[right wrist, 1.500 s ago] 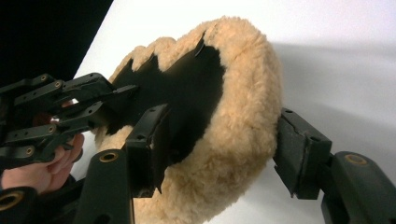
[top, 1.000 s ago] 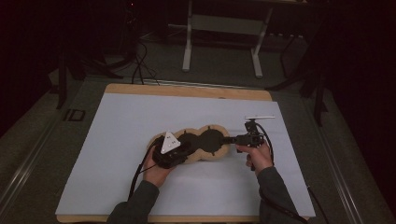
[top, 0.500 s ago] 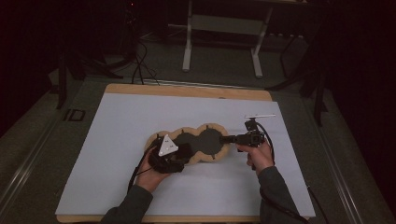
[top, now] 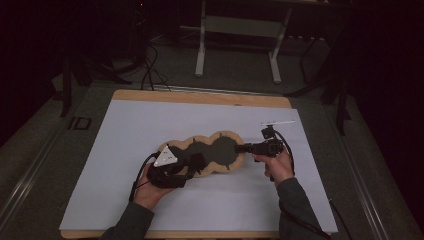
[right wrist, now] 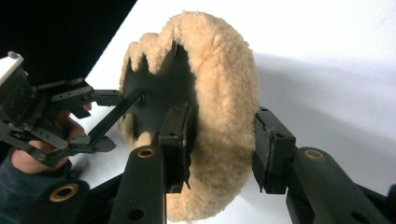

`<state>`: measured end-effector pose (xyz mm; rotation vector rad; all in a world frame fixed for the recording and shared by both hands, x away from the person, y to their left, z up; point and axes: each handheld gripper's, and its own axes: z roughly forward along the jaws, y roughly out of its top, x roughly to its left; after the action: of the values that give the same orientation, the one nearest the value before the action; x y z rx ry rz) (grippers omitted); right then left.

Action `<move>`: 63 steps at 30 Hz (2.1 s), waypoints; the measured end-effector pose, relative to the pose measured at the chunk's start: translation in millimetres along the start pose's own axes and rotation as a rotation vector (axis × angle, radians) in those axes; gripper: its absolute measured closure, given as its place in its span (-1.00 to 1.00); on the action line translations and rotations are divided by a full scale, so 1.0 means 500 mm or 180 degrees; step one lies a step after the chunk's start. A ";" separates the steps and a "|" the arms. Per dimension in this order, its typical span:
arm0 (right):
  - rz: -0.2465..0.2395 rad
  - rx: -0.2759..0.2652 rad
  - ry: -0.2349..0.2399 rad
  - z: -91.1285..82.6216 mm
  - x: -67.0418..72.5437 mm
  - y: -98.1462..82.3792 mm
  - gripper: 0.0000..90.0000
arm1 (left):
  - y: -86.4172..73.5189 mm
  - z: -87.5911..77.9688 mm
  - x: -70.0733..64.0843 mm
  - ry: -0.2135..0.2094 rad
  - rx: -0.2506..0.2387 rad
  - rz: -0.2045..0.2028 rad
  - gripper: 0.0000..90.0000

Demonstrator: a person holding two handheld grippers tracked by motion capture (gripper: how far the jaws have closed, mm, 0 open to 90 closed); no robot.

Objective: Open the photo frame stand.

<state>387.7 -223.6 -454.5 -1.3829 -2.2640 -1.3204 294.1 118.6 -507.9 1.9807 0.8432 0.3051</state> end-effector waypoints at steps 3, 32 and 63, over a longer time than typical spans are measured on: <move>-0.0022 0.0016 -0.0014 -0.001 0.000 -0.001 0.36 | -0.003 -0.012 0.003 -0.0014 -0.0011 -0.0046 -0.20; -0.0242 0.0017 -0.0102 -0.002 0.010 -0.001 0.34 | -0.038 -0.113 0.094 0.0247 -0.0265 -0.0498 -0.21; -0.0867 0.0098 -0.0322 -0.006 0.034 -0.007 0.34 | -0.067 -0.078 0.150 0.0211 -0.0050 -0.0882 -0.20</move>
<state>374.6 -216.0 -445.5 -1.1887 -2.6044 -1.3100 313.9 205.9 -523.7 1.8191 1.1396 0.2156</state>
